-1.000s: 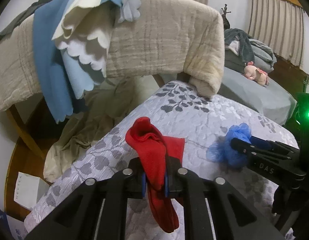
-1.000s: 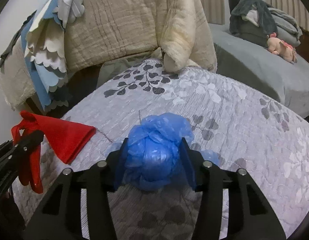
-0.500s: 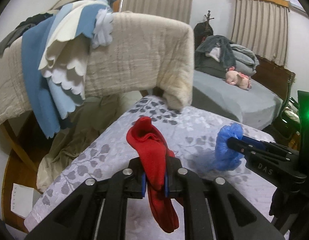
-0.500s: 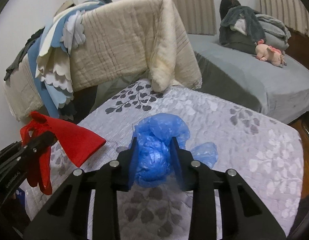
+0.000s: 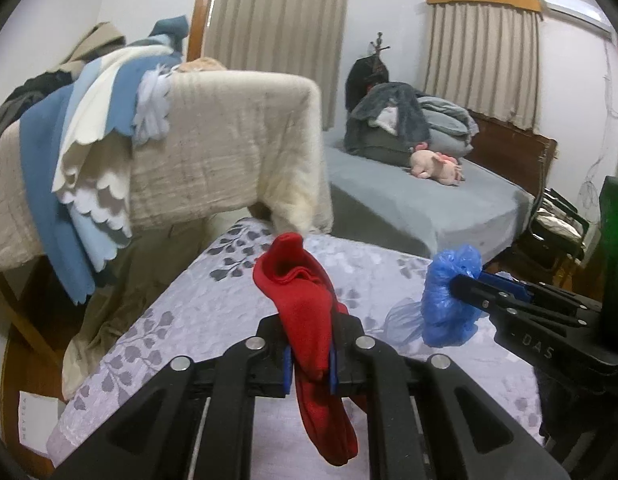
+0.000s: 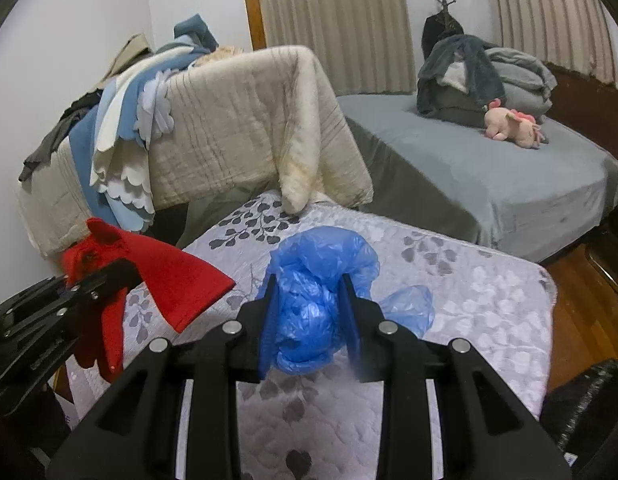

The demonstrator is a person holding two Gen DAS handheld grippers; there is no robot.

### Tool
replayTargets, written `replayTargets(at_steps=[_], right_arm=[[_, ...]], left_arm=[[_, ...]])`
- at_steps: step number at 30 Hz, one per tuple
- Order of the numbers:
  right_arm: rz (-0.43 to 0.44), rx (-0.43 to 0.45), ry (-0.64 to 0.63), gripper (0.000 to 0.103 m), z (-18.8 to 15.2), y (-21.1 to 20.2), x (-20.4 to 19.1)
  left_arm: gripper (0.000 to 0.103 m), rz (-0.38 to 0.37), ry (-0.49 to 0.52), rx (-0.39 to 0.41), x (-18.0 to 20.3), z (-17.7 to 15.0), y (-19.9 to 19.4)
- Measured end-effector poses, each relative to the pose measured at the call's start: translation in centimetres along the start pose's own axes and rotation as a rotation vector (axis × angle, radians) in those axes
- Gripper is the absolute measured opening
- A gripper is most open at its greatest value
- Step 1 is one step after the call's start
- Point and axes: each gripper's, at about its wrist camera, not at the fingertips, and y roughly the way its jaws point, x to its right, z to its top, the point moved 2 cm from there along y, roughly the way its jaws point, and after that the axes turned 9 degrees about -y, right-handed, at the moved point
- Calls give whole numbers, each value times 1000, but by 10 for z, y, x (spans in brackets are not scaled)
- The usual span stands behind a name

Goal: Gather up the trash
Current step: 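Carry the red cloth and blue bag over the trash bin with both tools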

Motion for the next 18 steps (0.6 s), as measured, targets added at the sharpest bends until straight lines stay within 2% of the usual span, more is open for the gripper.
replayTargets(at_steps=[18], right_arm=[[-127,109,57,28,-22,-131,53]], left_arm=[[12,-169,98,44,99,-8,-61]])
